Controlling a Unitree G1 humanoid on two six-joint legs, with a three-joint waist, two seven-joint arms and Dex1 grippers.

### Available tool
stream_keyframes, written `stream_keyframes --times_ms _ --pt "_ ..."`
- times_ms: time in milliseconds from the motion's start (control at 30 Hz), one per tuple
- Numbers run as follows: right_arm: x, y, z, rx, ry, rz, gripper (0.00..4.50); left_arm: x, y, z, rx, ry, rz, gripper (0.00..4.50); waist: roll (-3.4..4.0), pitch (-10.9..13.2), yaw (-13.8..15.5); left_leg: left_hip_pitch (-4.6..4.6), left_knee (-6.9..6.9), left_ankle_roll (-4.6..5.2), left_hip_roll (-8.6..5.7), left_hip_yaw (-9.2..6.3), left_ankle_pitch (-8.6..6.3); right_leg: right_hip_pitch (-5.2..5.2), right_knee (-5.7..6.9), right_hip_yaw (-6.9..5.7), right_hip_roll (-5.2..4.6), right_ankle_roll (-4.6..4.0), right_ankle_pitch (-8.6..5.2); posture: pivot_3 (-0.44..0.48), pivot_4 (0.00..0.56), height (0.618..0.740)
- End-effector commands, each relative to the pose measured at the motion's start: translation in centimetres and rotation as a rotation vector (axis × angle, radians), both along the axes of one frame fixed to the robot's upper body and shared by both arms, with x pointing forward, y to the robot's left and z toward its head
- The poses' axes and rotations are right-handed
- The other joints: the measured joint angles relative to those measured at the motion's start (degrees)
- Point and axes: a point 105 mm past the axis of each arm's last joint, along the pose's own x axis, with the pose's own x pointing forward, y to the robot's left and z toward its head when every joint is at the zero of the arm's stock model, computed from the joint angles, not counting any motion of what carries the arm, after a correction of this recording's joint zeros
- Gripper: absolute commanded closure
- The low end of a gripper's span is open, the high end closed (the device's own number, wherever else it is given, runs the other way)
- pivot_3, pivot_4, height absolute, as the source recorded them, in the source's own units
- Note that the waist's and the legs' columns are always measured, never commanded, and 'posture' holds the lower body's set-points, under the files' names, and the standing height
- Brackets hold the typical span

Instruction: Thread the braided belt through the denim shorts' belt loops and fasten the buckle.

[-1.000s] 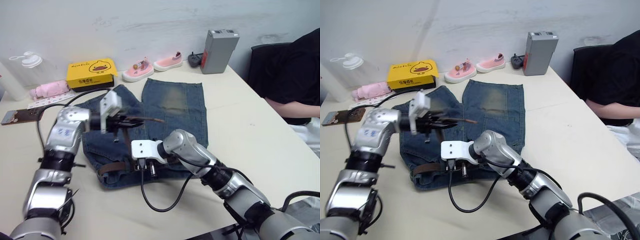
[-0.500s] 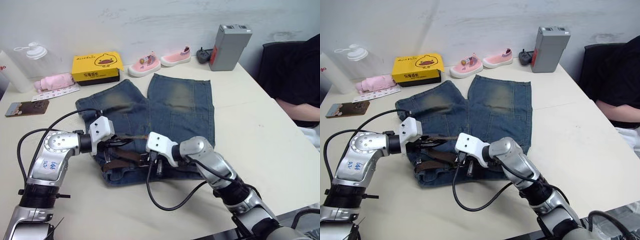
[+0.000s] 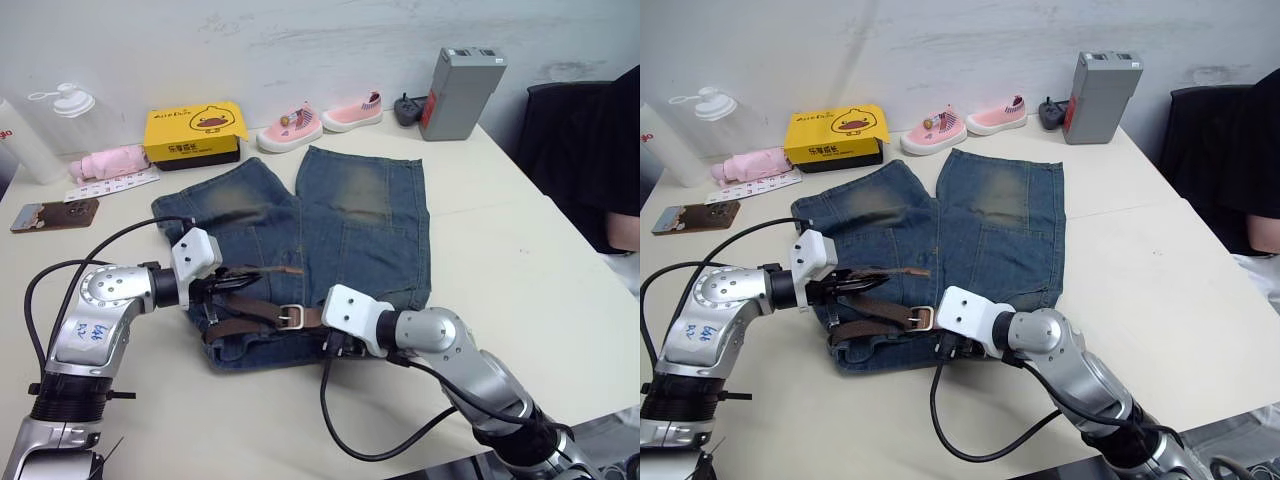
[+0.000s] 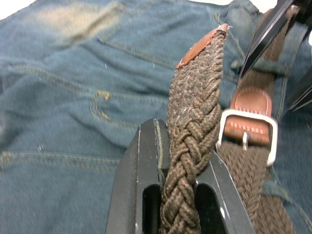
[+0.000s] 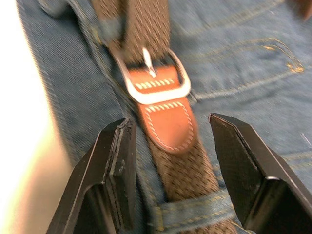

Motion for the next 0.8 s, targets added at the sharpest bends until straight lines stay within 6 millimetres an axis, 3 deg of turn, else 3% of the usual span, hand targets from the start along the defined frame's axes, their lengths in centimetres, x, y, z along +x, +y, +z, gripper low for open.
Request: stream_keyframes --times_ms 33,367,533,800 --pt "0.1 0.2 -0.1 -0.024 -0.086 -0.004 1.91 0.1 0.2 1.8 -0.018 -0.055 0.001 4.5 -0.01 0.0 0.01 0.0 0.0 0.0 0.0 0.01 0.0 0.01 -0.01 -0.01 -0.01 0.0 0.0 0.0 0.15 0.706" --pt "0.2 0.2 -1.2 -0.084 -0.135 -0.023 1.91 0.7 0.0 2.8 -0.055 -0.059 0.01 4.5 -0.12 0.05 0.06 0.0 0.05 0.0 0.03 -0.06 0.0 0.04 0.0 0.01 -0.03 0.0 0.0 0.0 0.15 0.706" --pt "-0.7 0.2 0.4 -0.034 -0.19 0.036 1.91 0.9 -0.4 3.2 -0.062 -0.061 -0.002 4.5 -0.11 0.06 0.05 0.01 0.04 0.0 0.02 -0.03 0.0 0.03 0.0 0.0 0.0 0.0 0.0 0.0 0.15 0.706" --pt "-0.7 0.6 -0.2 -0.058 -0.192 0.09 1.91 1.0 -0.4 3.5 -0.067 -0.057 -0.002 4.5 -0.19 0.14 0.07 0.01 0.04 0.01 0.01 -0.03 0.0 0.04 -0.02 -0.01 0.02 0.0 0.01 0.0 0.15 0.706"
